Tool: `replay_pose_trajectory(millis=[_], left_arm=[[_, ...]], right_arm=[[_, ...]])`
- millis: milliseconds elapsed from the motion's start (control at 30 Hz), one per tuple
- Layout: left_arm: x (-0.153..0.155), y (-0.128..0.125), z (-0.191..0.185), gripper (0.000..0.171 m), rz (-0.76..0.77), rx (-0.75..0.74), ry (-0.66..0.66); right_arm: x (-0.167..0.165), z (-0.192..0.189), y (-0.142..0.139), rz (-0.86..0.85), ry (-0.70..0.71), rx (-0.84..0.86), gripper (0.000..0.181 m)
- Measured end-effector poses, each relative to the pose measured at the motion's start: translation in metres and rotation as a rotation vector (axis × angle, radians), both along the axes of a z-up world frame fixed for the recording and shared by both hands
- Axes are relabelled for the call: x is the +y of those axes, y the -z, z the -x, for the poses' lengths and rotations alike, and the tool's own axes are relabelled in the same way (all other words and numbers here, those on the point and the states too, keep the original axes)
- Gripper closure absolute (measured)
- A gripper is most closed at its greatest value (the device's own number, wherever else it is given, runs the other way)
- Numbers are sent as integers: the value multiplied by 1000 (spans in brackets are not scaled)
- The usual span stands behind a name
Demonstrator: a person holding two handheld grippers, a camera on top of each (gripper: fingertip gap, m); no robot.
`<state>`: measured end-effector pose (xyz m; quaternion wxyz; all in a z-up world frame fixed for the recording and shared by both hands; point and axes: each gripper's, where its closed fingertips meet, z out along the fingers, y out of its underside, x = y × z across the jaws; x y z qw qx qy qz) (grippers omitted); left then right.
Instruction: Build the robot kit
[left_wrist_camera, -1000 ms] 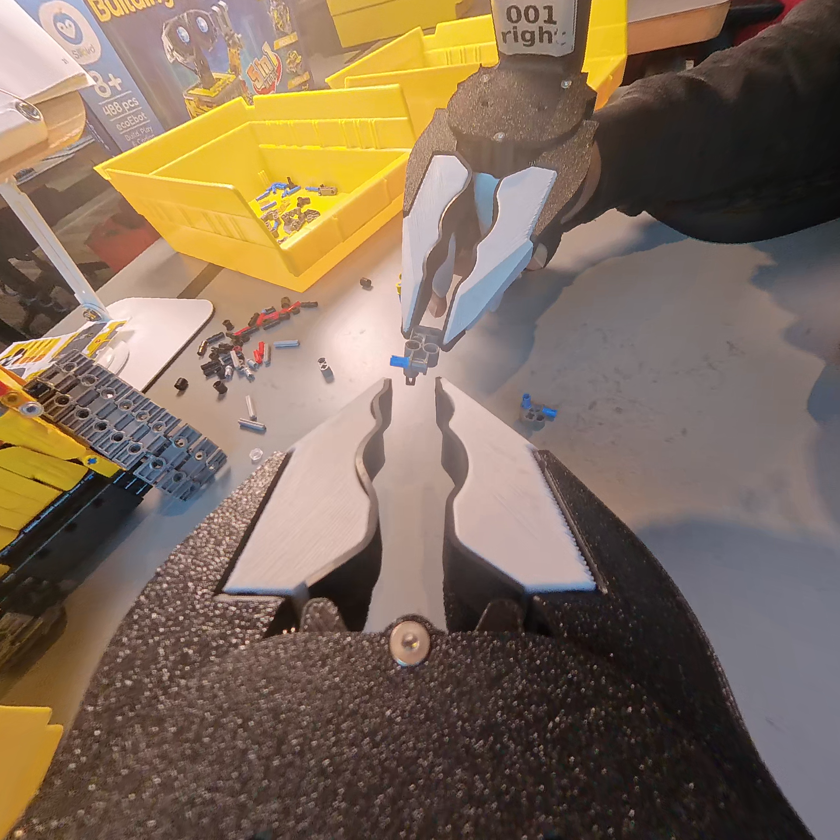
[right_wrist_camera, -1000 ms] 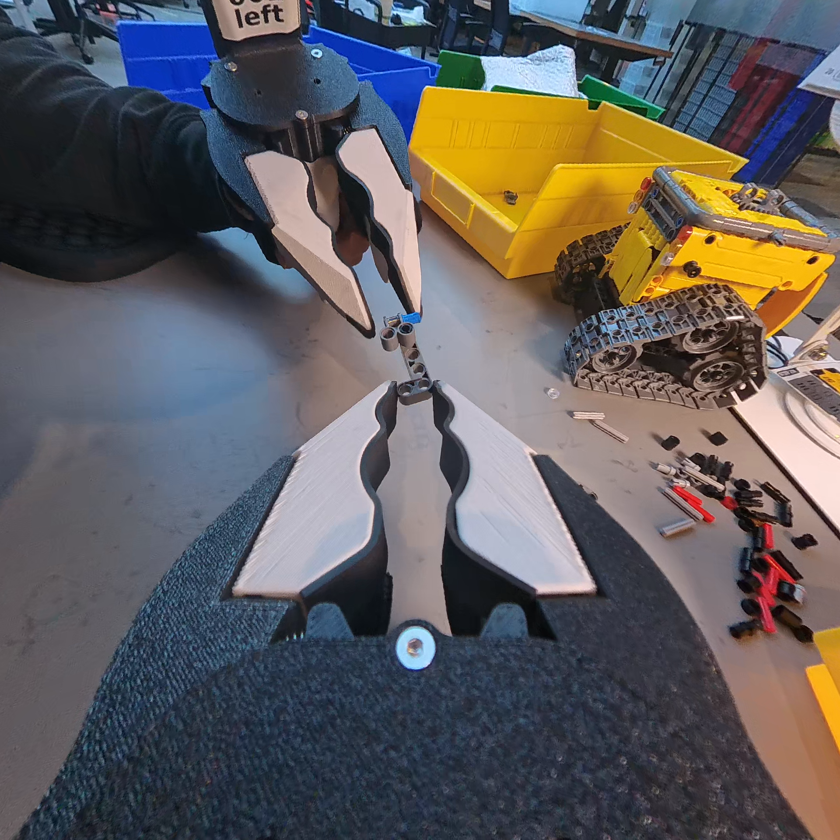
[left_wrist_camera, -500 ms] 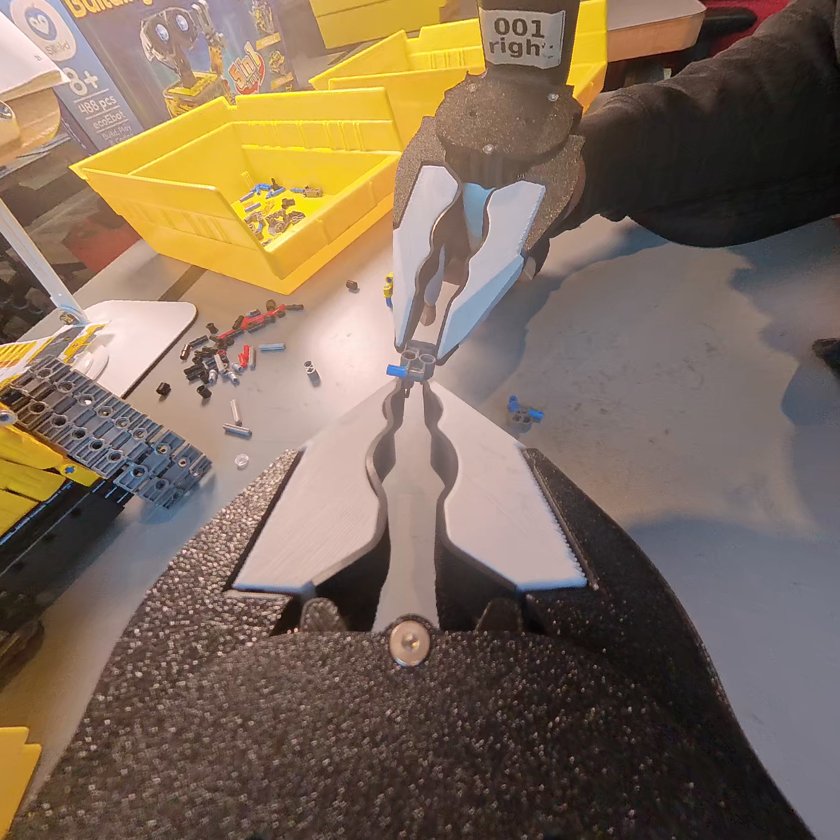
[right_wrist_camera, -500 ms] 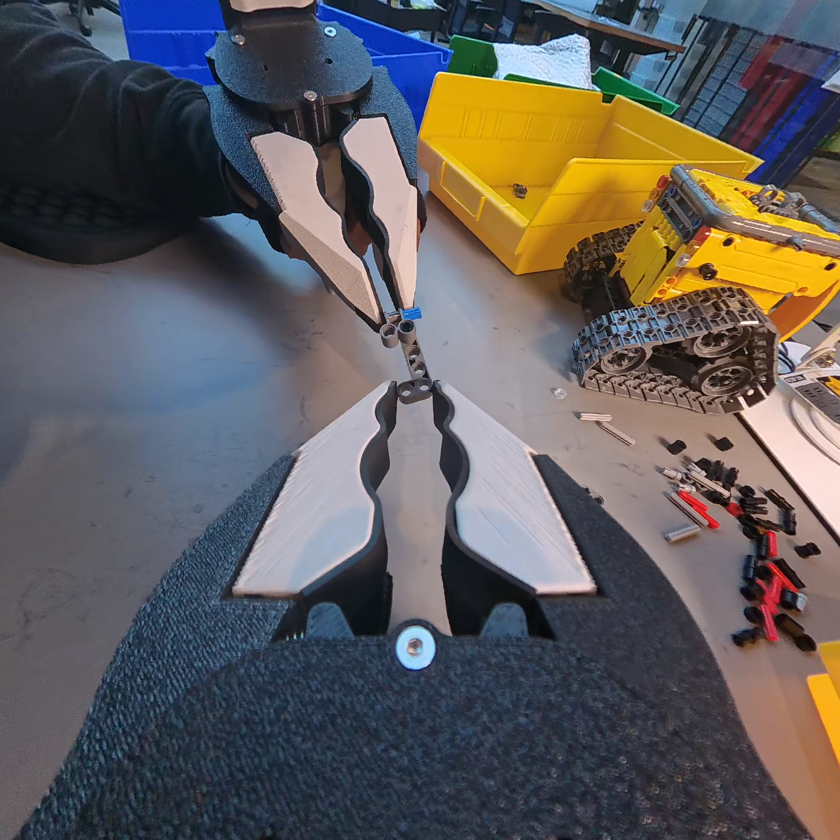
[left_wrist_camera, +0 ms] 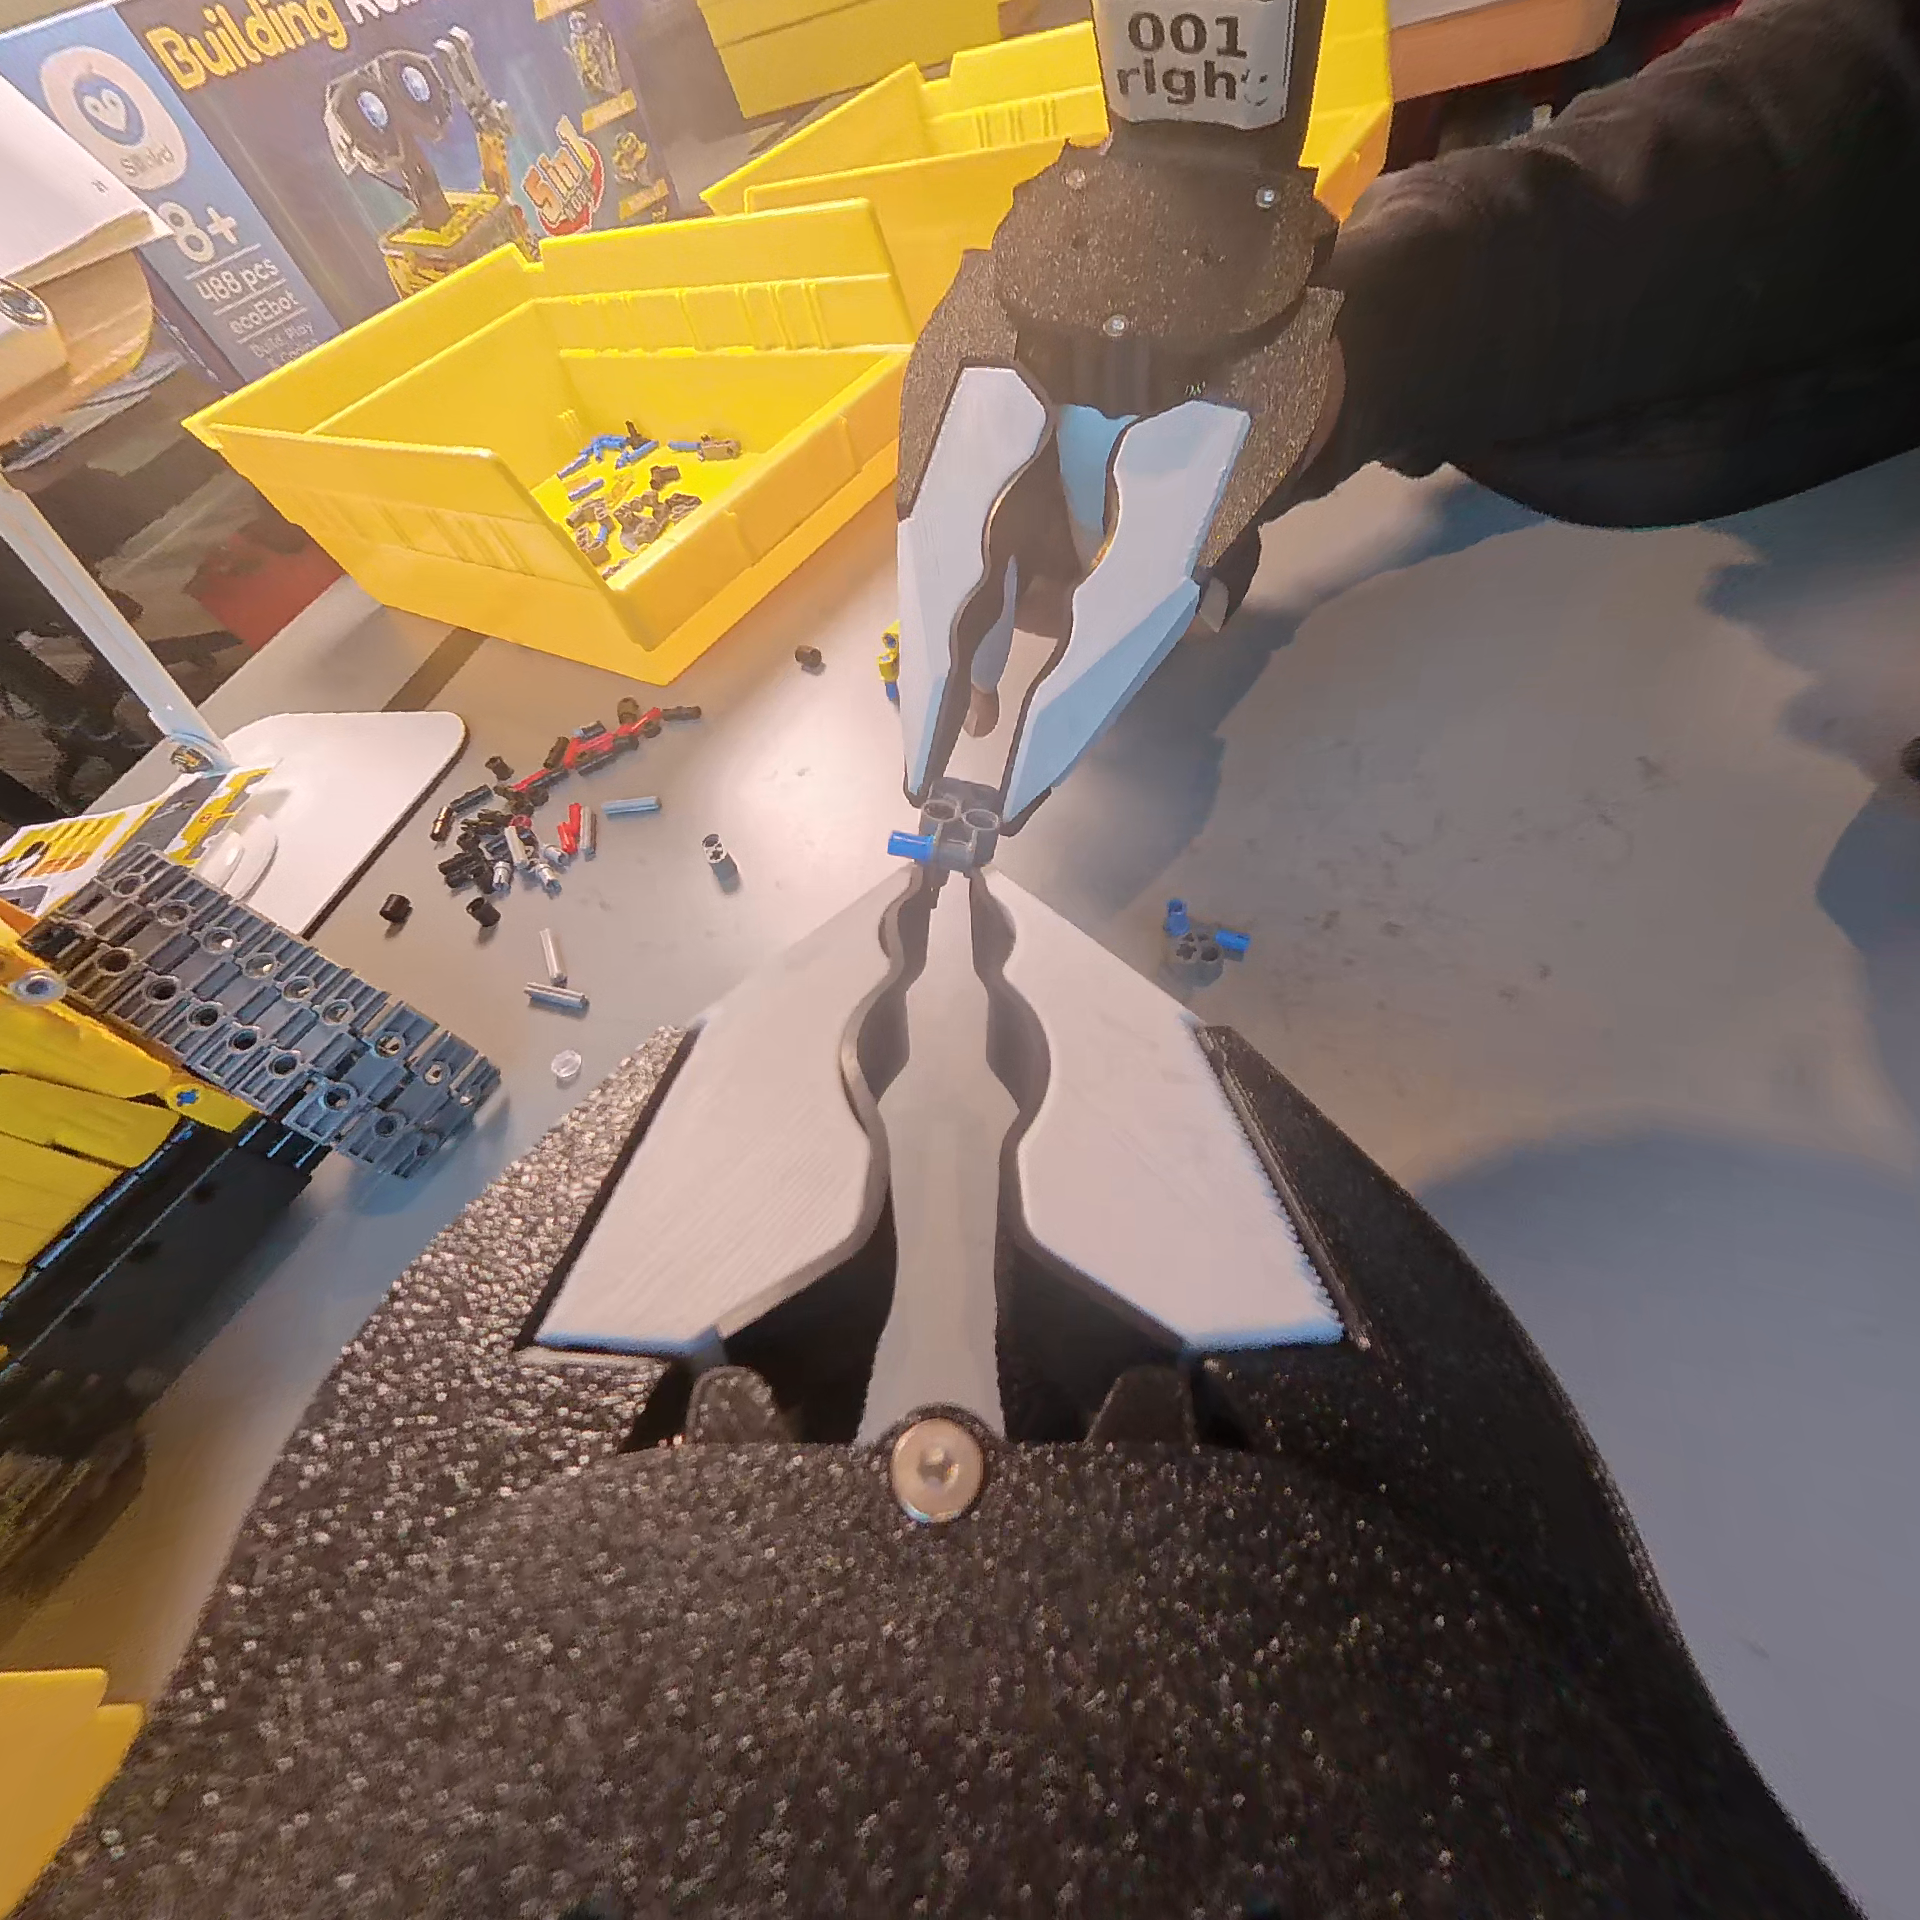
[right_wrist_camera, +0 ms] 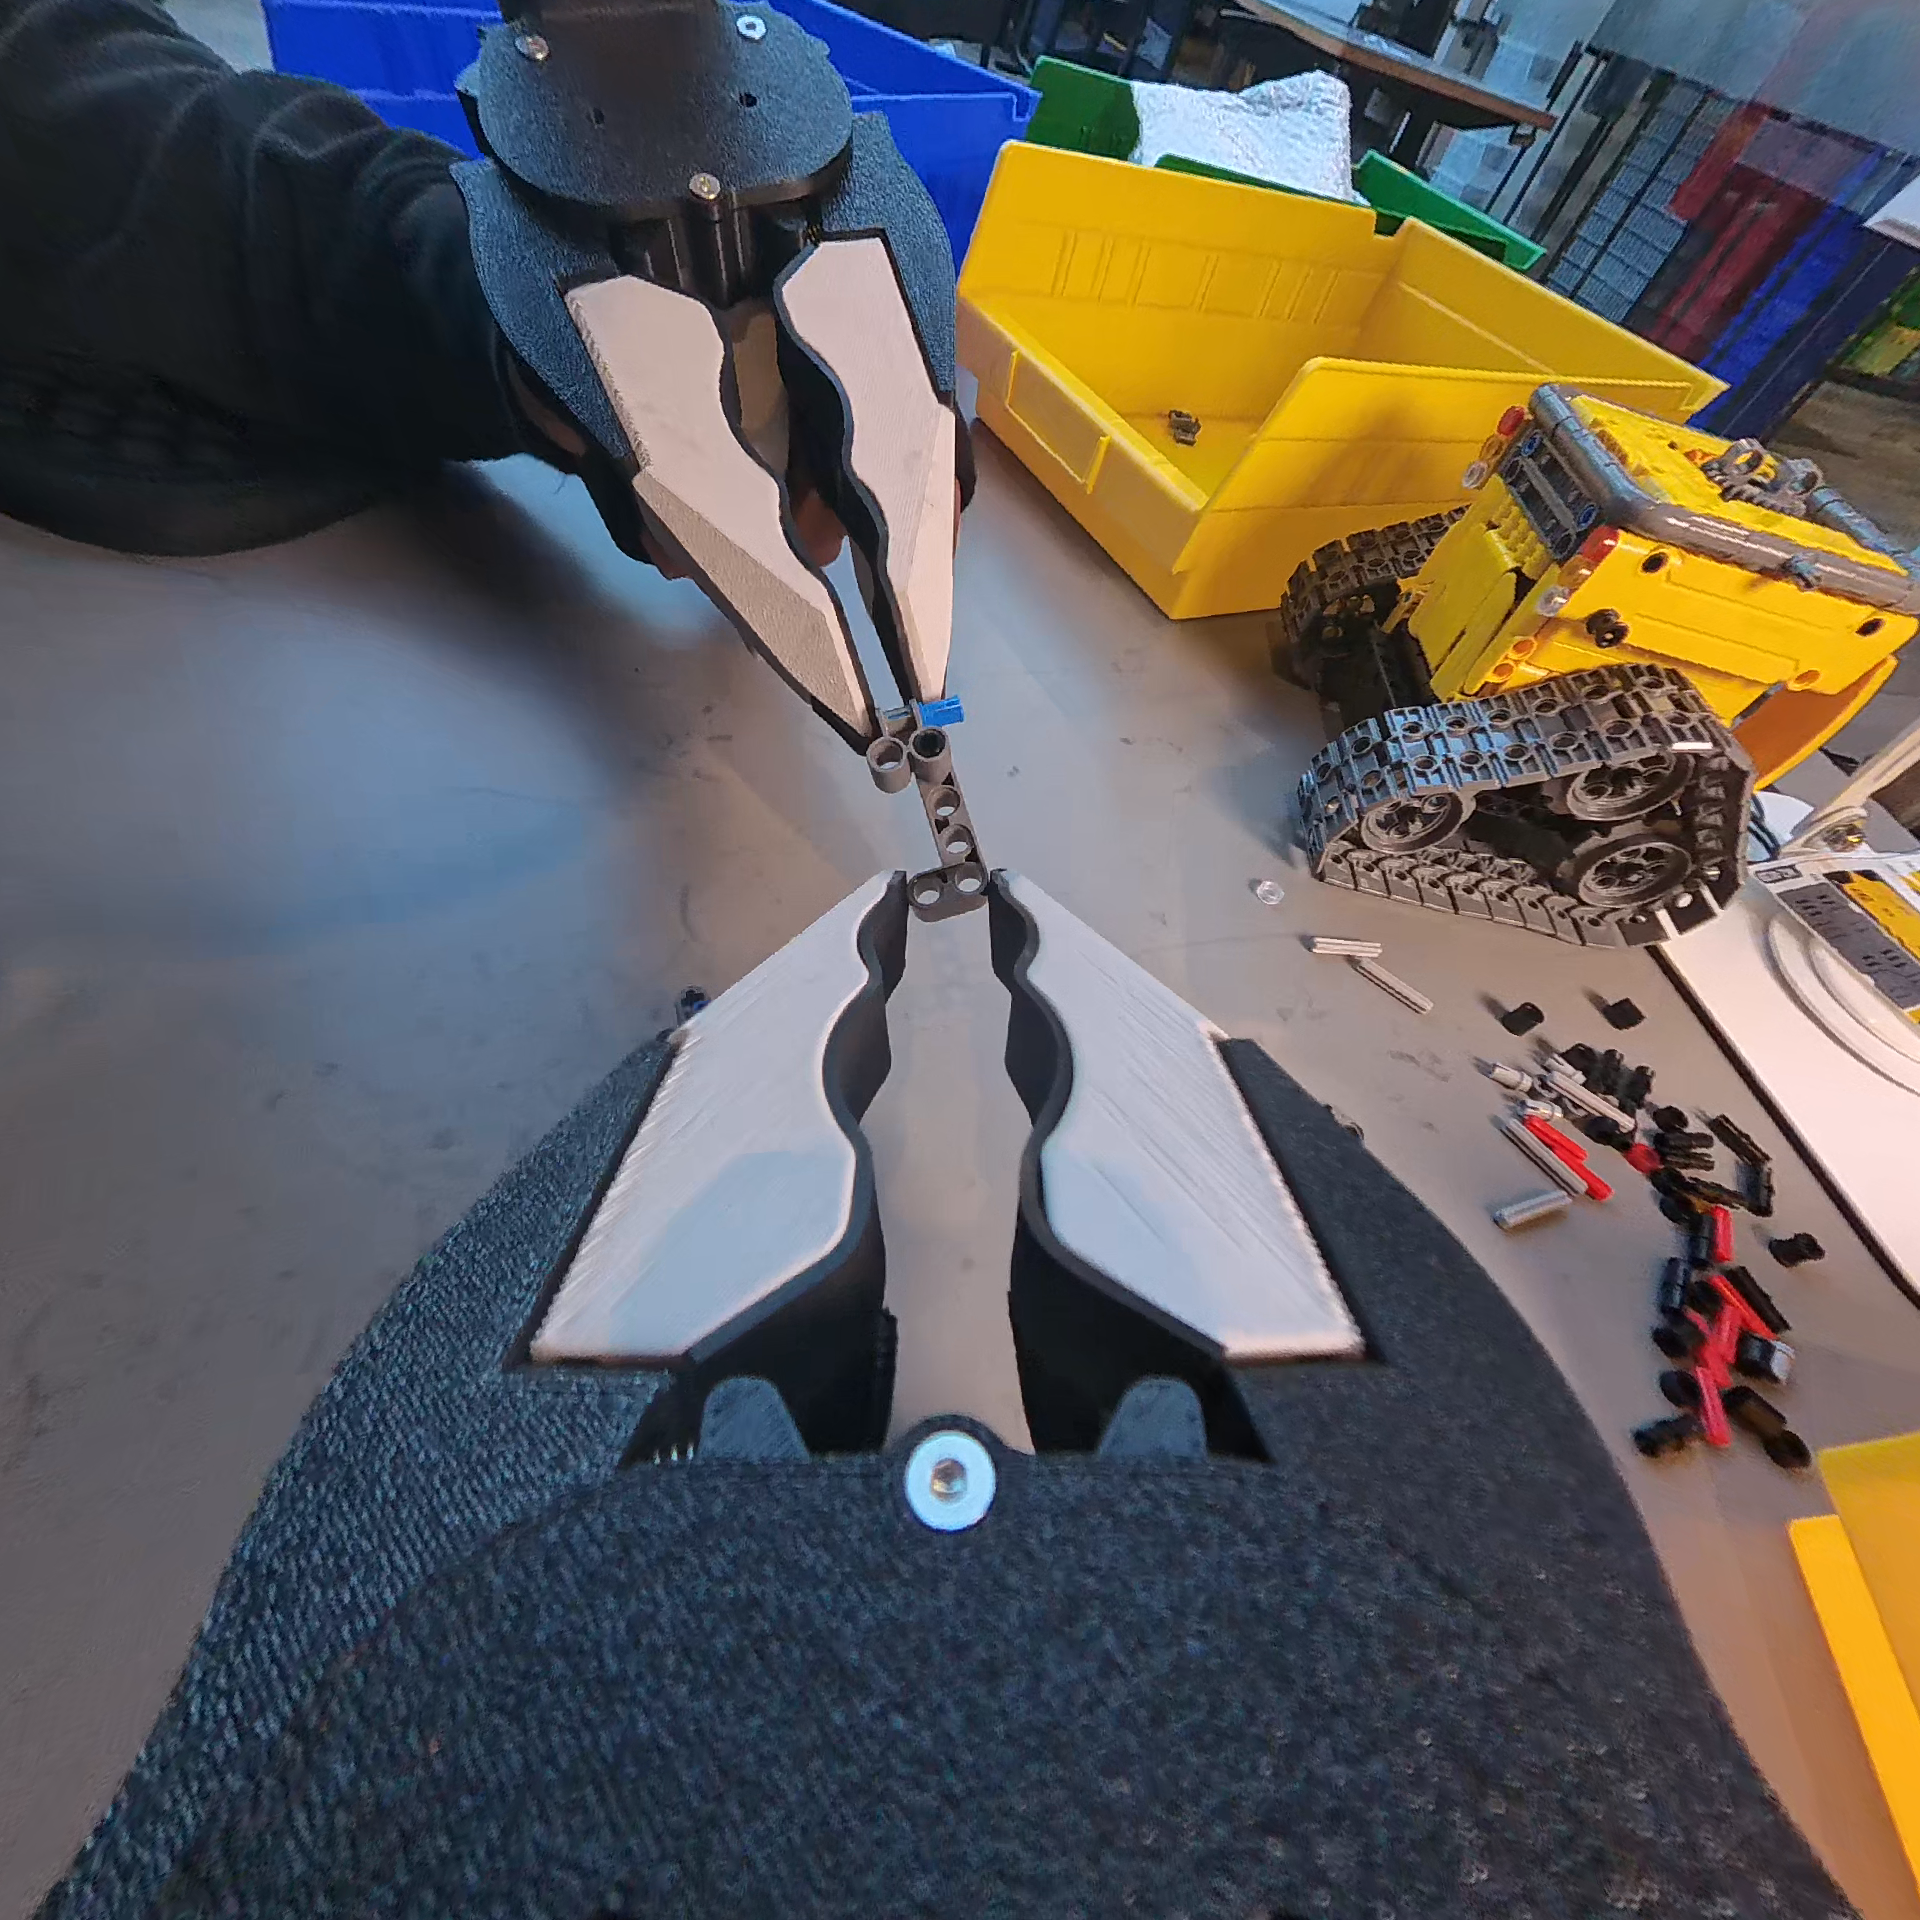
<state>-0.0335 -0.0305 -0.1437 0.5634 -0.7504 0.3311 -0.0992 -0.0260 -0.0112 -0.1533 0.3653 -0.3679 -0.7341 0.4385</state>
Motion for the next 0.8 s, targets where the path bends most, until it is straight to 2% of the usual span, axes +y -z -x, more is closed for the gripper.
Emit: replay_pose_trajectory(millis=[233, 500, 800], left_arm=[[1, 23, 3, 165, 71, 109, -20], [2, 42, 6, 165, 165, 147, -41], [0, 55, 5, 165, 238, 154, -39]], right_arm=[[3, 1, 19, -93, 23, -77, 166], [7, 0, 33, -166, 43, -133, 166], [11, -5, 37, -182, 53, -150, 170]])
